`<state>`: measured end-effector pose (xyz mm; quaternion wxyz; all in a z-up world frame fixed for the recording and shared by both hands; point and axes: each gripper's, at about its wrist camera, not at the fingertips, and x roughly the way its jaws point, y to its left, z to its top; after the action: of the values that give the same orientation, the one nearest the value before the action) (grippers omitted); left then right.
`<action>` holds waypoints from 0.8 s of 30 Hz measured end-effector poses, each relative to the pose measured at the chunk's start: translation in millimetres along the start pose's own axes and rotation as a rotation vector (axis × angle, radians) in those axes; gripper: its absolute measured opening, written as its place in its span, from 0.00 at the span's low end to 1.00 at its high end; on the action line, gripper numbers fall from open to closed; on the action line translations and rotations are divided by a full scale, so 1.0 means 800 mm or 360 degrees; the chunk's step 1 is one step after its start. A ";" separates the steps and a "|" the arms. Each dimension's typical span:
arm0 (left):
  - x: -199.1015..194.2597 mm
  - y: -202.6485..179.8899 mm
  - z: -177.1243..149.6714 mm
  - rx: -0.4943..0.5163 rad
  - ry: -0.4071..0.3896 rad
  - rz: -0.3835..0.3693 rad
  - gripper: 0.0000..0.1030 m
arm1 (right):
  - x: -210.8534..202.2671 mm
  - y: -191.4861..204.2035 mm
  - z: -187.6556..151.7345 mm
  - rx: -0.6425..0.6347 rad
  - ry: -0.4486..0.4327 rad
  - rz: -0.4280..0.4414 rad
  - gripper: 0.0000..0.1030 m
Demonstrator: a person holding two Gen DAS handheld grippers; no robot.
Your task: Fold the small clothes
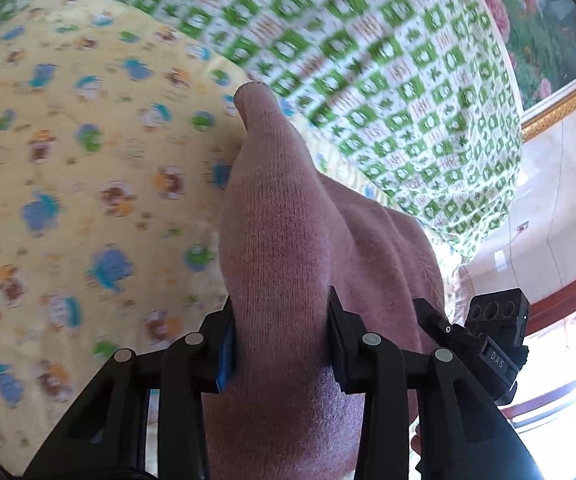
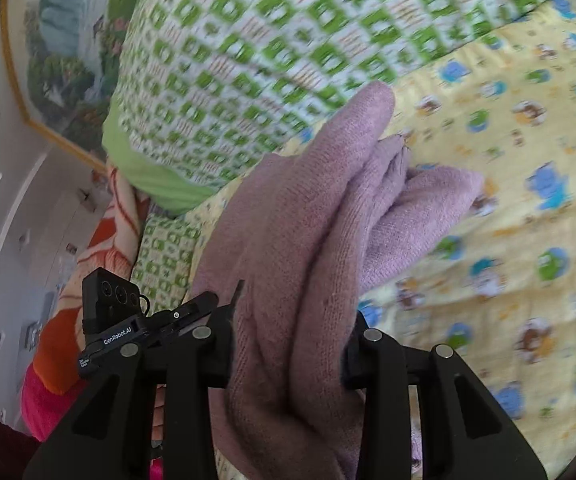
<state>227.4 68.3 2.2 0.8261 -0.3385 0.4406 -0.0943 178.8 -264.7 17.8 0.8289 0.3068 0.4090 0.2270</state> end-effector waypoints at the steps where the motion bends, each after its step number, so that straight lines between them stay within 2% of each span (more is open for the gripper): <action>1: -0.012 0.011 -0.003 -0.0010 -0.0006 0.0020 0.36 | 0.010 0.005 -0.006 0.0000 0.0020 0.0015 0.36; 6: -0.060 0.063 -0.025 -0.0097 -0.0041 0.0096 0.36 | 0.061 0.027 -0.039 0.0007 0.0143 0.0084 0.36; 10: -0.075 0.090 -0.042 -0.0132 -0.0039 0.0139 0.36 | 0.089 0.037 -0.063 -0.0022 0.0245 0.0079 0.36; 17: -0.061 0.111 -0.058 -0.0120 0.0015 0.0182 0.37 | 0.108 0.025 -0.080 0.0002 0.0354 -0.0028 0.36; 20: -0.053 0.114 -0.056 -0.0130 0.0051 0.0180 0.40 | 0.112 0.010 -0.082 0.0067 0.0399 -0.0079 0.41; 24: -0.048 0.121 -0.053 -0.0121 0.0075 0.0180 0.43 | 0.115 0.007 -0.085 0.0057 0.0402 -0.0116 0.45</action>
<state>157.1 137.9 -50.6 0.8059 -0.3419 0.4817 -0.0385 174.3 -181.4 -60.1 0.7729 0.2753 0.5250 0.2262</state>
